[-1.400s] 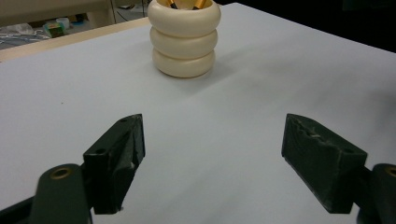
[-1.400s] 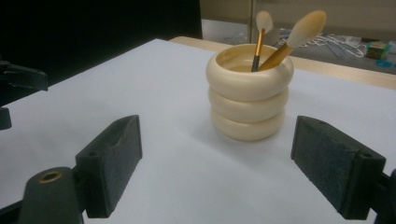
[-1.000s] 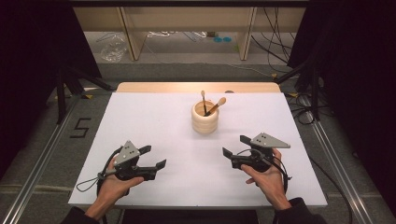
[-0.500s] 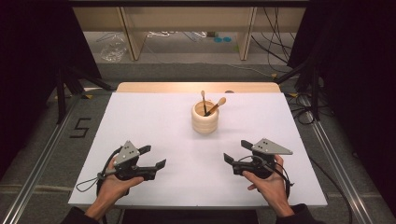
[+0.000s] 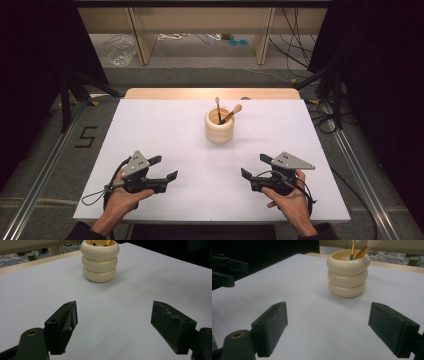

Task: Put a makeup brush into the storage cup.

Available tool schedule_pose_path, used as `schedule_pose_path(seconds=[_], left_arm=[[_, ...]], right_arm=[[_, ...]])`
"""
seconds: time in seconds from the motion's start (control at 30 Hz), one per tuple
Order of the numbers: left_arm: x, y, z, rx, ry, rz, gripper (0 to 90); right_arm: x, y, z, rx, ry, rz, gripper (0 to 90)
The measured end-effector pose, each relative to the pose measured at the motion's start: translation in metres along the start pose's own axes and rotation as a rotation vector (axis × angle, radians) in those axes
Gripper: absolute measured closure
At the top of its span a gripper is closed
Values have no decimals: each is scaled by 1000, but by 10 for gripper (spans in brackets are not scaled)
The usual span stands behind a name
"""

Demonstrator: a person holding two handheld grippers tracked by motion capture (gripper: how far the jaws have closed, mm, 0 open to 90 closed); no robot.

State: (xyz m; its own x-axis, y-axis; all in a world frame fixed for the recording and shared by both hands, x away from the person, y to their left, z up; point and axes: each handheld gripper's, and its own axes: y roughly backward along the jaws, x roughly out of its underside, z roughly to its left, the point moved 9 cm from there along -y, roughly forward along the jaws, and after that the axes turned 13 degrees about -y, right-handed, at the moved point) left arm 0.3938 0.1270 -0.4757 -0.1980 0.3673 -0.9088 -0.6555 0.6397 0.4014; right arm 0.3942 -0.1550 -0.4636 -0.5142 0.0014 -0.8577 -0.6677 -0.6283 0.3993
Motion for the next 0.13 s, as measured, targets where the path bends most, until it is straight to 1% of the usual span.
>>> schedule_pose_path(seconds=[0.07,0.1,0.13], left_arm=[[0,0,0,1,-1,0,215],[0,0,0,0,-4,1,215],[0,0,0,-1,0,2,215]], right_arm=[[0,1,0,0,-5,4,166],[0,0,-1,2,-1,-6,166],[0,0,-1,5,-5,0,166]])
